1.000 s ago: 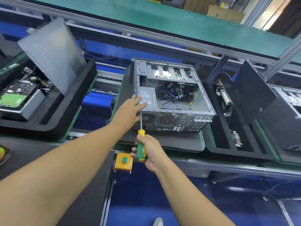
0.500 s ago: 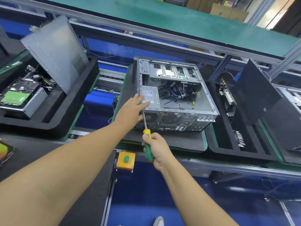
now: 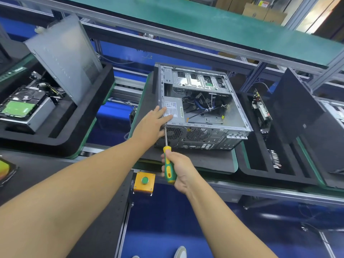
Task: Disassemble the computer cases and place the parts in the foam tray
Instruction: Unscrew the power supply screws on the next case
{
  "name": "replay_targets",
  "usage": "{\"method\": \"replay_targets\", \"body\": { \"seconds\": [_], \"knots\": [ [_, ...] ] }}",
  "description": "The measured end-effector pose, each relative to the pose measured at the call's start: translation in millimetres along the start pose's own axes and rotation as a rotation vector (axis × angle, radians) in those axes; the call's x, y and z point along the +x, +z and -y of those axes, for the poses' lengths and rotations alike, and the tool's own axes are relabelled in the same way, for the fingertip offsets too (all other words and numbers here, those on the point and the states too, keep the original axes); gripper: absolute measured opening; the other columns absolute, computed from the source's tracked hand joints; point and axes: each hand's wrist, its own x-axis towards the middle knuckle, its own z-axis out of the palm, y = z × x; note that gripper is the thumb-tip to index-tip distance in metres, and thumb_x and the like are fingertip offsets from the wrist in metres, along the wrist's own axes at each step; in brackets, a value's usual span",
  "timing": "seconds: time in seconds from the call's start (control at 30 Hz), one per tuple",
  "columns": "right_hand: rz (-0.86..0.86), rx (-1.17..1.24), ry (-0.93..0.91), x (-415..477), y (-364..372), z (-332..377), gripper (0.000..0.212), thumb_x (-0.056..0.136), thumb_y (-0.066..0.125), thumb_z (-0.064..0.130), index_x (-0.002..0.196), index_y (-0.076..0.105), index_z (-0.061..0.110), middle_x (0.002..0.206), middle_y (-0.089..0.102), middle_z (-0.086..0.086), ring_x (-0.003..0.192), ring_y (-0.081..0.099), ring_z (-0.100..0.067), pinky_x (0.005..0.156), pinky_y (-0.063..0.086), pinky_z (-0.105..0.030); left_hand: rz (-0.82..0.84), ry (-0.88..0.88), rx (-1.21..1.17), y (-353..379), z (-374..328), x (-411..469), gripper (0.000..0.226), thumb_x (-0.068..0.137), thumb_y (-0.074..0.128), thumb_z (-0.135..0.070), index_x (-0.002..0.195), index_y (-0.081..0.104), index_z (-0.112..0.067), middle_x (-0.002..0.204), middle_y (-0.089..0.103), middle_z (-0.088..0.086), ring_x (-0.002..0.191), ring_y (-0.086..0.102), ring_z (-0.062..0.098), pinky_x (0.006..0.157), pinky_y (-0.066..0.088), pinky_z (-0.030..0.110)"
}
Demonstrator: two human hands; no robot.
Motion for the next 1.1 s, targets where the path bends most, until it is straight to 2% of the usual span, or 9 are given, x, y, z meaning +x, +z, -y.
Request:
{"method": "replay_targets", "body": {
  "seconds": [0.13,0.23,0.37,0.5,0.6,0.7,0.8,0.93,1.1],
  "knots": [
    [-0.140,-0.163,-0.103,5,6,-10,0.021,0.096,0.067,0.021,0.092,0.048,0.013,0.088,0.054,-0.007,0.062,0.060,-0.014,0.059,0.061,-0.035,-0.009,-0.001,0.014,1,0,-1,0.059,0.100,0.056,-0.019,0.154,0.033,-0.024,0.165,0.019,0.006,0.152,0.013,0.030,0.123,0.012,0.038],
    [0.009,-0.015,0.041,1,9,3,0.018,0.097,0.062,0.028,0.098,0.055,0.012,0.085,0.051,-0.008,0.056,0.055,-0.016,0.051,0.052,-0.030,-0.012,0.002,0.043,2,0,0,0.060,0.100,0.056,-0.021,0.154,0.032,-0.024,0.165,0.018,0.006,0.152,0.013,0.029,0.123,0.011,0.037],
    [0.218,0.158,0.205,0,-2,17,0.034,0.101,0.041,0.024,0.108,0.062,0.000,0.088,0.065,-0.012,0.062,0.057,-0.020,0.061,0.050,-0.034,-0.017,0.005,0.067,3,1,2,0.060,0.100,0.055,-0.024,0.154,0.031,-0.025,0.164,0.018,0.006,0.152,0.014,0.029,0.123,0.012,0.037],
    [0.023,-0.077,0.001,6,-1,4,0.012,0.102,0.057,0.021,0.095,0.059,0.011,0.088,0.063,-0.009,0.065,0.059,-0.021,0.063,0.051,-0.034,-0.020,0.011,0.056,5,0,1,0.060,0.099,0.056,-0.024,0.154,0.032,-0.025,0.164,0.020,0.006,0.152,0.015,0.029,0.123,0.014,0.038],
    [-0.139,-0.293,-0.155,11,-4,-3,0.021,0.094,0.069,0.022,0.088,0.050,0.016,0.086,0.056,-0.007,0.067,0.057,-0.021,0.063,0.050,-0.034,-0.013,0.008,0.048,4,1,1,0.060,0.099,0.057,-0.024,0.154,0.033,-0.025,0.164,0.019,0.006,0.152,0.014,0.029,0.123,0.013,0.039],
    [-0.031,-0.052,-0.052,10,0,-3,0.017,0.096,0.067,0.017,0.103,0.053,0.011,0.088,0.054,-0.009,0.057,0.058,-0.015,0.059,0.058,-0.036,-0.015,0.011,0.042,4,2,1,0.058,0.099,0.056,-0.024,0.153,0.034,-0.024,0.164,0.021,0.006,0.152,0.015,0.030,0.123,0.014,0.039],
    [0.120,0.142,0.097,8,-4,9,0.020,0.099,0.058,0.023,0.105,0.058,0.005,0.081,0.053,-0.009,0.056,0.054,-0.017,0.052,0.052,-0.031,-0.016,0.009,0.034,4,1,1,0.058,0.099,0.057,-0.024,0.153,0.035,-0.024,0.164,0.021,0.006,0.152,0.016,0.030,0.123,0.014,0.039],
    [0.281,0.195,0.165,6,-16,15,0.041,0.101,0.043,0.024,0.101,0.070,-0.006,0.094,0.068,-0.018,0.066,0.054,-0.020,0.061,0.054,-0.031,-0.019,0.010,0.015,4,2,2,0.058,0.098,0.058,-0.023,0.152,0.036,-0.023,0.164,0.022,0.006,0.152,0.016,0.030,0.123,0.014,0.039],
    [0.032,-0.091,-0.097,10,-4,-3,0.009,0.102,0.056,0.016,0.096,0.052,0.010,0.096,0.067,-0.012,0.066,0.067,-0.019,0.066,0.061,-0.038,-0.036,0.003,0.005,5,1,0,0.057,0.099,0.057,-0.022,0.153,0.036,-0.023,0.164,0.021,0.006,0.152,0.015,0.029,0.124,0.013,0.038]
  ]
}}
